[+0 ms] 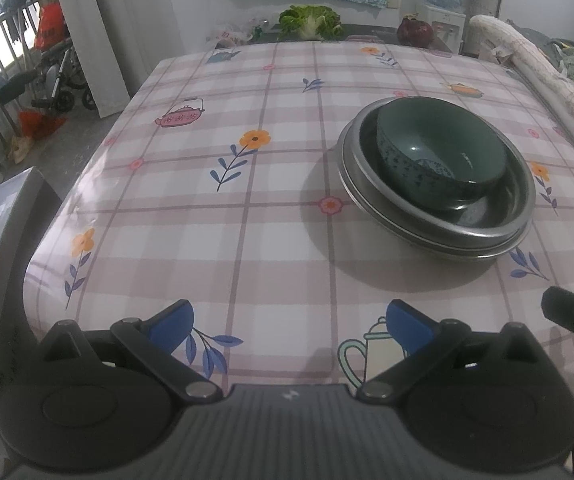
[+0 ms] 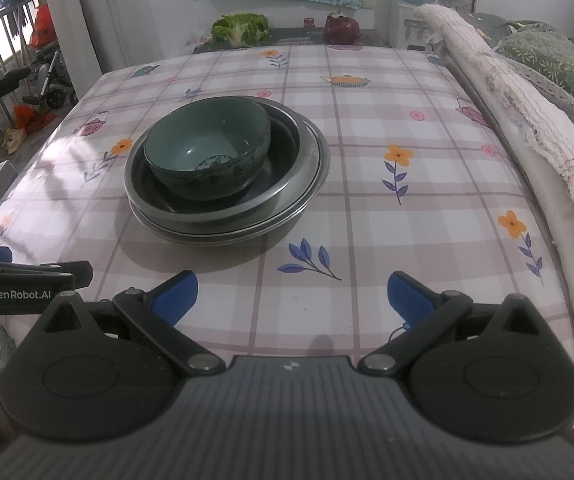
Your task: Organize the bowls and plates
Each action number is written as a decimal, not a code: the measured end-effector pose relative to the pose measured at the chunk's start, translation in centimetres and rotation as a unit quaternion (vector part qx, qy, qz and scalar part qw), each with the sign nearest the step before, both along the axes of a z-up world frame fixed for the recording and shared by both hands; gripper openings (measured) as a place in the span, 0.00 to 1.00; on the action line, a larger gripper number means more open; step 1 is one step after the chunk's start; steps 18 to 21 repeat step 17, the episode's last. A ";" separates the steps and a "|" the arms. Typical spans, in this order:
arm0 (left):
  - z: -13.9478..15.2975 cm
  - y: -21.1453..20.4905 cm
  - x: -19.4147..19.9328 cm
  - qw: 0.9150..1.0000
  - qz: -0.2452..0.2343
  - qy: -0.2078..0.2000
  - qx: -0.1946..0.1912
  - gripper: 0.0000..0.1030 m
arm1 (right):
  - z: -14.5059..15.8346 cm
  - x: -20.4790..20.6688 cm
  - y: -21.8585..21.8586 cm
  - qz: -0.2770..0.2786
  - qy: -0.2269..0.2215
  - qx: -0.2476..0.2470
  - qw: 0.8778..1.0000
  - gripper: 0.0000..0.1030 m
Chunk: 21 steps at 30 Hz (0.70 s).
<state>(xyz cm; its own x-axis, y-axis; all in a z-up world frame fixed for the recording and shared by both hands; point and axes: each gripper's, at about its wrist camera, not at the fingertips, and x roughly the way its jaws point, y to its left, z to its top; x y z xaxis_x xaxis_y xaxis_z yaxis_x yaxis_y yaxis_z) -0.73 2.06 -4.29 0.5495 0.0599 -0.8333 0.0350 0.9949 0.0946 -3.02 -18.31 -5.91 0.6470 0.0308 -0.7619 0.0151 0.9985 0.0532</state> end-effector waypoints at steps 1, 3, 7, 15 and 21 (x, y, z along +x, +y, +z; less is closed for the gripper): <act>0.0 0.0 0.0 1.000 0.000 0.000 0.000 1.00 | 0.0 0.0 0.0 0.000 0.000 0.000 1.000 0.99; 0.1 0.1 -0.1 1.000 0.001 0.000 -0.001 1.00 | 0.1 0.0 0.0 0.000 0.000 0.000 1.000 0.99; 0.2 0.3 -0.1 1.000 0.002 -0.001 -0.003 1.00 | 0.1 -0.1 0.1 0.001 0.000 -0.001 1.000 0.99; 0.3 0.4 -0.1 1.000 0.001 -0.002 -0.004 1.00 | 0.3 -0.2 0.3 0.002 0.000 -0.002 1.000 0.99; 0.4 0.4 -0.1 1.000 0.001 -0.002 -0.004 1.00 | 0.4 -0.2 0.3 0.002 0.000 -0.002 1.000 0.99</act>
